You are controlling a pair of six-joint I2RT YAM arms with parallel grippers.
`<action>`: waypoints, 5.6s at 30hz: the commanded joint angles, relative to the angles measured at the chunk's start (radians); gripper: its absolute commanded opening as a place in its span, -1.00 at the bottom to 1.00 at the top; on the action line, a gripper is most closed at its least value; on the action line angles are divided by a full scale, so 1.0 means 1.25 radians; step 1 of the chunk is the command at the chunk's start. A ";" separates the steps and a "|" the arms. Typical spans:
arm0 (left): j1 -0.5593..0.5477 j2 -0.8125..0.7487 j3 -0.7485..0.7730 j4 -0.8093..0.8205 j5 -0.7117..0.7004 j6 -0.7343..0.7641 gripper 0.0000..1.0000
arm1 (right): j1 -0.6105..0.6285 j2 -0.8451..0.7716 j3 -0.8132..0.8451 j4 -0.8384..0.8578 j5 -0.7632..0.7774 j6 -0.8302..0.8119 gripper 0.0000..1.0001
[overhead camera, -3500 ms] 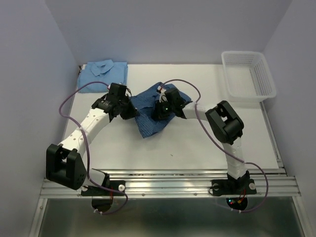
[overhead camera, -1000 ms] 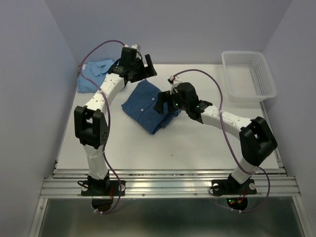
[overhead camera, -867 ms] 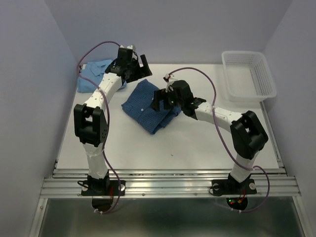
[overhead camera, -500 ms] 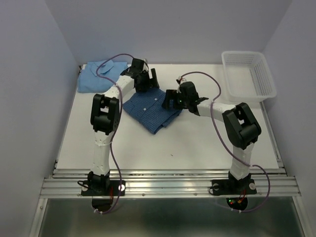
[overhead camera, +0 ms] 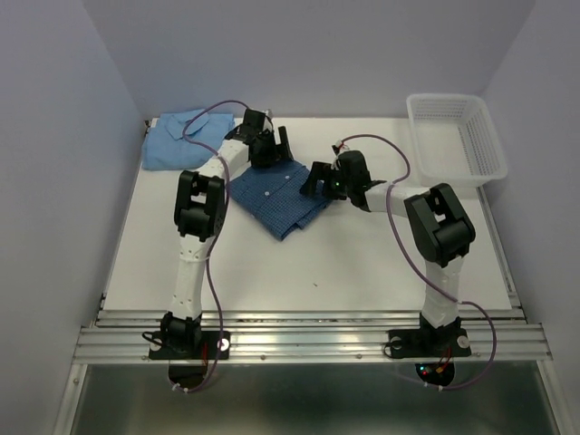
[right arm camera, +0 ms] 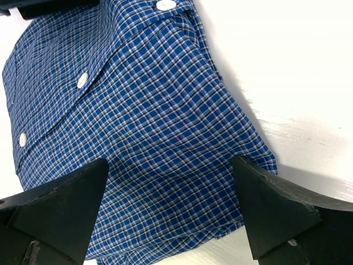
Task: Fold and stack the long sleeve shirts
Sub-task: Fold the shirt
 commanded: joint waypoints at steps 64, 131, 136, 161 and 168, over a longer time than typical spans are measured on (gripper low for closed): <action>-0.338 -0.207 -0.416 -0.053 -0.162 0.267 0.97 | -0.008 -0.728 -0.354 -0.244 0.186 -0.165 1.00; -0.264 -0.485 -0.440 0.654 0.548 -0.340 -1.00 | -0.076 -0.874 -0.398 -0.358 0.724 0.077 1.00; -0.232 -0.430 -0.530 0.774 0.547 -0.443 -1.00 | -0.076 -0.869 -0.389 -0.363 0.726 0.078 1.00; -0.121 -0.453 -0.418 0.927 0.602 -0.623 -1.00 | -0.076 -0.857 -0.421 -0.203 0.237 -0.073 1.00; -0.124 -0.525 -0.355 0.863 0.584 -0.566 -1.00 | -0.076 -0.898 -0.527 -0.009 0.188 -0.007 1.00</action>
